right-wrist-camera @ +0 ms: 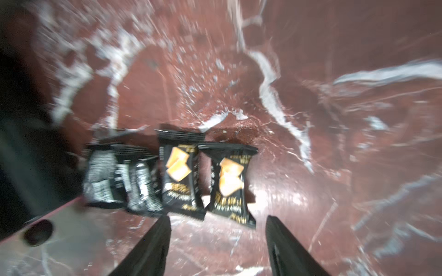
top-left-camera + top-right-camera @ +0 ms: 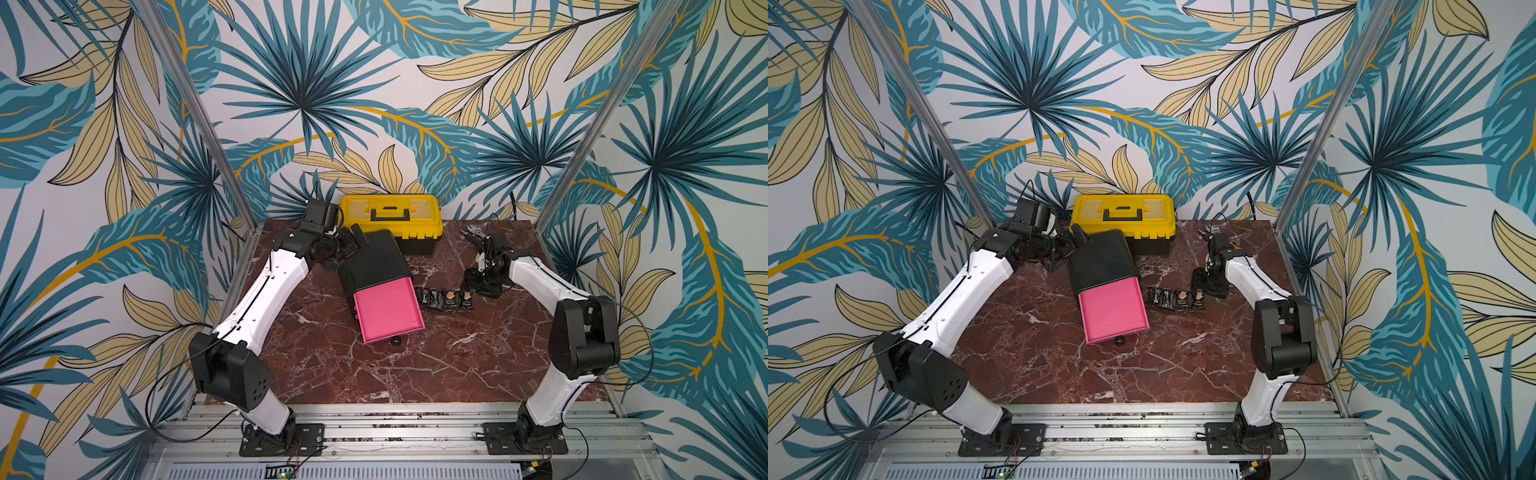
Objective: Take the cookies out of the drawer
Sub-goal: Place the cookie at the center of the board, then close the drawer in the storage box.
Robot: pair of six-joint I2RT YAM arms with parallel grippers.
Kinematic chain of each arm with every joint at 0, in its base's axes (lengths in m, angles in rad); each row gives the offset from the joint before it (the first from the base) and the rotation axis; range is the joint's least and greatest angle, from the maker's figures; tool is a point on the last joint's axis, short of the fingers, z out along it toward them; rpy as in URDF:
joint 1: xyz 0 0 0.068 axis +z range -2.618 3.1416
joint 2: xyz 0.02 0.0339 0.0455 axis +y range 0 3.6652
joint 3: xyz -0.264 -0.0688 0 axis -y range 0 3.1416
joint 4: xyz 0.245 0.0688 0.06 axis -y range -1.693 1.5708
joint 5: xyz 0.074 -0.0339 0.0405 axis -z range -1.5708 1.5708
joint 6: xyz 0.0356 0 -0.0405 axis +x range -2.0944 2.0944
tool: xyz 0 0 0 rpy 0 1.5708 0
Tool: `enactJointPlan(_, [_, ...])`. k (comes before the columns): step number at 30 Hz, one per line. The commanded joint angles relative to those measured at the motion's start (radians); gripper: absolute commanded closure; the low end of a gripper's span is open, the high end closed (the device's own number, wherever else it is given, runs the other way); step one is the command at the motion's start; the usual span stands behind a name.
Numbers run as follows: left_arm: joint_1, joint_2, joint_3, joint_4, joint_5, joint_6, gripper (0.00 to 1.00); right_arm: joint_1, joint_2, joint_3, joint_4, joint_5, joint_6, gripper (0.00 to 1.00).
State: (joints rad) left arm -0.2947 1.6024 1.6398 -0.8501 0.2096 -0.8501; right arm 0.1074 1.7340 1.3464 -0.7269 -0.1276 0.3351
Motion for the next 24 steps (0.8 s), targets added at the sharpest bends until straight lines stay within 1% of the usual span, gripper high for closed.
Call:
enactJointPlan(1, [0.01, -0.028, -0.003, -0.035, 0.019, 0.041, 0.0, 0.017, -0.118, -0.054, 0.007, 0.011, 0.094, 0.32])
enactJointPlan(6, [0.019, -0.05, -0.011, -0.069, 0.007, 0.077, 0.0, 0.107, -0.305, -0.126, 0.009, 0.038, 0.213, 0.32])
enactJointPlan(9, [0.037, -0.078, -0.019, -0.087, 0.041, 0.087, 0.0, 0.186, -0.409, -0.183, 0.021, 0.056, 0.325, 0.32])
enactJointPlan(11, [0.04, -0.108, -0.047, -0.074, 0.051, 0.107, 0.0, 0.26, -0.468, -0.221, 0.037, 0.085, 0.388, 0.32])
enactJointPlan(17, [0.048, -0.166, -0.153, -0.025, 0.088, 0.144, 0.0, 0.423, -0.585, -0.357, 0.085, 0.143, 0.529, 0.33])
enactJointPlan(20, [0.056, -0.18, -0.14, -0.083, 0.104, 0.148, 0.0, 0.482, -0.631, -0.414, 0.099, 0.162, 0.59, 0.34])
enactJointPlan(22, [0.057, -0.197, -0.155, -0.08, 0.125, 0.172, 0.0, 0.516, -0.639, -0.434, 0.1, 0.173, 0.615, 0.34])
enactJointPlan(24, [0.058, -0.211, -0.191, -0.055, 0.109, 0.195, 0.0, 0.54, -0.631, -0.454, 0.111, 0.182, 0.64, 0.35])
